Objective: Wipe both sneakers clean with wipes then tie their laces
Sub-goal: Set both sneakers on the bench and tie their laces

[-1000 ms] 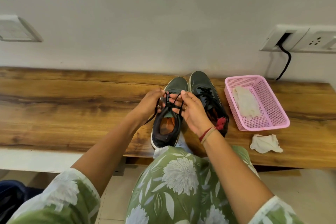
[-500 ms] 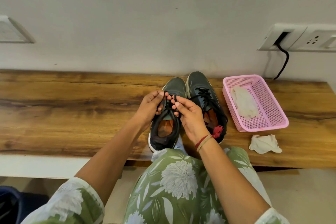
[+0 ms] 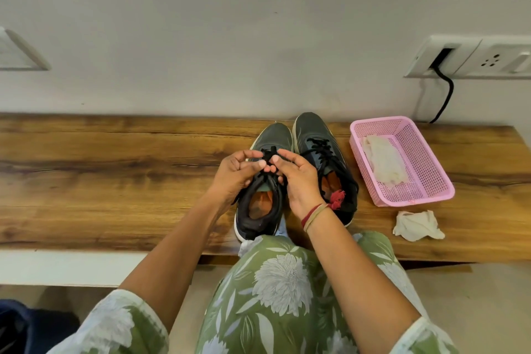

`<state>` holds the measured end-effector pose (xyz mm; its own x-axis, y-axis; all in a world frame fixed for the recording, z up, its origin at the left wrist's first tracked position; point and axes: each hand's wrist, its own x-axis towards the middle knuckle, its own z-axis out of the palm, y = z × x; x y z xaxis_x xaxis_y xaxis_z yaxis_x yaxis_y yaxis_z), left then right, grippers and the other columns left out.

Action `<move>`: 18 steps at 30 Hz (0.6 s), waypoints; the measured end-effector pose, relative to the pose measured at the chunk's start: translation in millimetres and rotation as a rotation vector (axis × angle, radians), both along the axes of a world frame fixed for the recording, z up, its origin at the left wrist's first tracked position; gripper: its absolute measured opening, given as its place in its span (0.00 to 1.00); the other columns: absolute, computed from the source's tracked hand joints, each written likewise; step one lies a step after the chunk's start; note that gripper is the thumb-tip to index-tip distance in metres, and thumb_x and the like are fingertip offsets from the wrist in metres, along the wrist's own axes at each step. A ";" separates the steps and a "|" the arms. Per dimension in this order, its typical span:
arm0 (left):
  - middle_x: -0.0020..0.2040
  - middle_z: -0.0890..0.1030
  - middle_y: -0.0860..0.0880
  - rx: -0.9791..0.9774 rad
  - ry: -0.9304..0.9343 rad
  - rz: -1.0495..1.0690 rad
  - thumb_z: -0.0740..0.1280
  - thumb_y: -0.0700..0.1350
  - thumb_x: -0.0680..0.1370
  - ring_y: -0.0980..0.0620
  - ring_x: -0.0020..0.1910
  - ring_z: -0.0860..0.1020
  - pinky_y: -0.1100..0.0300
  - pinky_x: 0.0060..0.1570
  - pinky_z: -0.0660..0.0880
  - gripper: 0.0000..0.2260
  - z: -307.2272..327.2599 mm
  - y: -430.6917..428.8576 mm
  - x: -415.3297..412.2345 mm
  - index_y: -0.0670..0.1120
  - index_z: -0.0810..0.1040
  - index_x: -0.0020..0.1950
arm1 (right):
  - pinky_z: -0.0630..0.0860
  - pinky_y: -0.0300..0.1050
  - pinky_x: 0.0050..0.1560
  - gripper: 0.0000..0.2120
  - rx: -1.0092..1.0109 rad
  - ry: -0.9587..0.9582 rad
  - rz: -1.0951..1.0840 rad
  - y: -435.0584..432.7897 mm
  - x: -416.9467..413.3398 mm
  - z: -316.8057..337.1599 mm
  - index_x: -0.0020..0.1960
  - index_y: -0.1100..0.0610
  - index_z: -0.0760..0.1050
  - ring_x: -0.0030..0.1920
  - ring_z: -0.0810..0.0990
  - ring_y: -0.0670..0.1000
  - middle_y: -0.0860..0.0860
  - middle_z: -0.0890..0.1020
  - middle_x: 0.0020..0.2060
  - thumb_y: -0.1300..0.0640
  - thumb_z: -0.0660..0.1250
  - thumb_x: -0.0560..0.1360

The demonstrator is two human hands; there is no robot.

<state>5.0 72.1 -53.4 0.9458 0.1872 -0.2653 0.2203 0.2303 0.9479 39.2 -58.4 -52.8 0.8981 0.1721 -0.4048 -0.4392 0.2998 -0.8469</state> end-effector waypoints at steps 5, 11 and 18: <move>0.34 0.84 0.49 -0.009 -0.065 0.011 0.68 0.32 0.74 0.57 0.33 0.82 0.66 0.36 0.78 0.03 0.5 0.1 3.8 0.39 0.78 0.44 | 0.69 0.32 0.32 0.05 -0.047 -0.052 0.159 -3.2 7.4 4.5 0.44 0.57 0.80 0.31 0.75 0.41 0.46 0.80 0.29 0.65 0.68 0.74; 0.33 0.83 0.50 -0.031 -0.085 0.020 0.68 0.30 0.74 0.56 0.33 0.81 0.65 0.37 0.78 0.04 0.8 -4.9 4.2 0.38 0.78 0.44 | 0.69 0.32 0.33 0.10 -0.120 -0.041 0.260 -1.5 13.4 5.4 0.46 0.55 0.80 0.32 0.74 0.41 0.47 0.79 0.30 0.67 0.64 0.76; 0.22 0.75 0.53 0.032 -0.015 0.088 0.71 0.33 0.73 0.59 0.22 0.73 0.67 0.26 0.72 0.11 -0.1 -2.6 13.1 0.45 0.70 0.42 | 0.72 0.32 0.38 0.11 0.024 -0.027 0.276 -7.1 10.4 4.0 0.52 0.61 0.79 0.36 0.77 0.41 0.48 0.82 0.34 0.70 0.62 0.76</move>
